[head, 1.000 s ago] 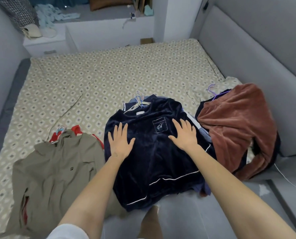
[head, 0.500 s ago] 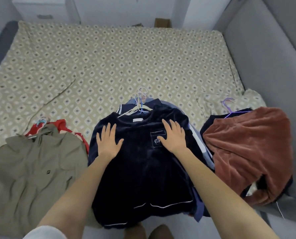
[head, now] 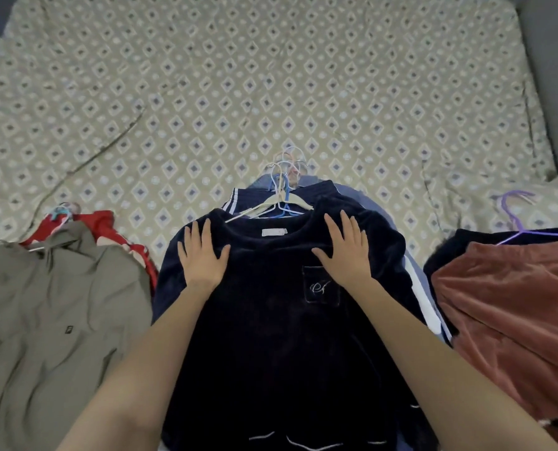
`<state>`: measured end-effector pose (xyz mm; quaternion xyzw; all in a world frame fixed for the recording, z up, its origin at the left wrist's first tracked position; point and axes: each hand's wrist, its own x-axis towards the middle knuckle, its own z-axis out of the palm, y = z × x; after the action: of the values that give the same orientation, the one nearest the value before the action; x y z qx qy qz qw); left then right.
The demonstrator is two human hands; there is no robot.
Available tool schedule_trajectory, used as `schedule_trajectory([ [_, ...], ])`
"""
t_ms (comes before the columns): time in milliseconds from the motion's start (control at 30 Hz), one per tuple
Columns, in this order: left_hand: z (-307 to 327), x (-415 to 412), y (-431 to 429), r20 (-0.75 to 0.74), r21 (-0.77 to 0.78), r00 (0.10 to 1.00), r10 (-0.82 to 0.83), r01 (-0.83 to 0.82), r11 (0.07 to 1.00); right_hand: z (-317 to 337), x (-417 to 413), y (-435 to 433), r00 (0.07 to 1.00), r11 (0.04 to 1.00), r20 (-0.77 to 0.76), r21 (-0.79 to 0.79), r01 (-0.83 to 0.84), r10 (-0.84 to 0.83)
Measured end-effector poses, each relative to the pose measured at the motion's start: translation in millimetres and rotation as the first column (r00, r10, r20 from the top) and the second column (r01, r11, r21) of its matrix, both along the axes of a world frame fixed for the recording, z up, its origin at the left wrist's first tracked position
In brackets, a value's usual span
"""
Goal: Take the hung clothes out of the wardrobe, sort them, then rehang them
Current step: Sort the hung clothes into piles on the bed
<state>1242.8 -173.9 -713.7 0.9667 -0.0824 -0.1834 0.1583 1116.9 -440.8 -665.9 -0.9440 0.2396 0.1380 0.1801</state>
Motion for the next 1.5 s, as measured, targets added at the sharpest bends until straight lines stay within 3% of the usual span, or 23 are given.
schedule_trajectory([
  [133, -31, 5, -7, 0.060, 0.010, 0.998, 0.031, -0.032, 0.999, -37, 16, -12, 0.996, 0.996, 0.066, -0.058, -0.060, 0.064],
  [300, -52, 1, -7, 0.288, -0.046, 0.954, 0.077, -0.067, 0.997, -66, 24, -19, 0.993, 0.994, 0.110, -0.103, -0.022, 0.034],
  [433, -39, -4, 3, 0.304, -0.022, 0.951, 0.049, -0.044, 0.999, -59, 23, -19, 0.988, 0.994, 0.152, -0.109, 0.005, 0.011],
  [667, 25, -35, 20, 0.235, -0.084, 0.964, 0.126, -0.109, 0.990, -3, 7, -16, 0.994, 0.998, 0.106, -0.064, -0.022, 0.029],
  [833, 79, -70, 45, 0.175, -0.170, 0.976, 0.129, -0.100, 0.980, 60, -2, -11, 0.980, 0.989, 0.140, -0.078, -0.128, 0.138],
  [1033, 148, -101, 60, 0.212, -0.253, 0.965, 0.151, -0.096, 0.963, 130, -10, 4, 0.966, 0.989, 0.216, -0.061, -0.133, 0.143],
  [1233, 199, -125, 93, 0.221, -0.331, 0.971, 0.095, -0.017, 0.944, 183, -58, 33, 0.952, 0.993, 0.282, -0.058, -0.105, 0.117],
  [1500, 257, -184, 136, 0.354, -0.389, 0.933, 0.060, 0.088, 0.917, 243, -147, 87, 0.891, 0.999, 0.453, -0.053, -0.004, 0.027],
])
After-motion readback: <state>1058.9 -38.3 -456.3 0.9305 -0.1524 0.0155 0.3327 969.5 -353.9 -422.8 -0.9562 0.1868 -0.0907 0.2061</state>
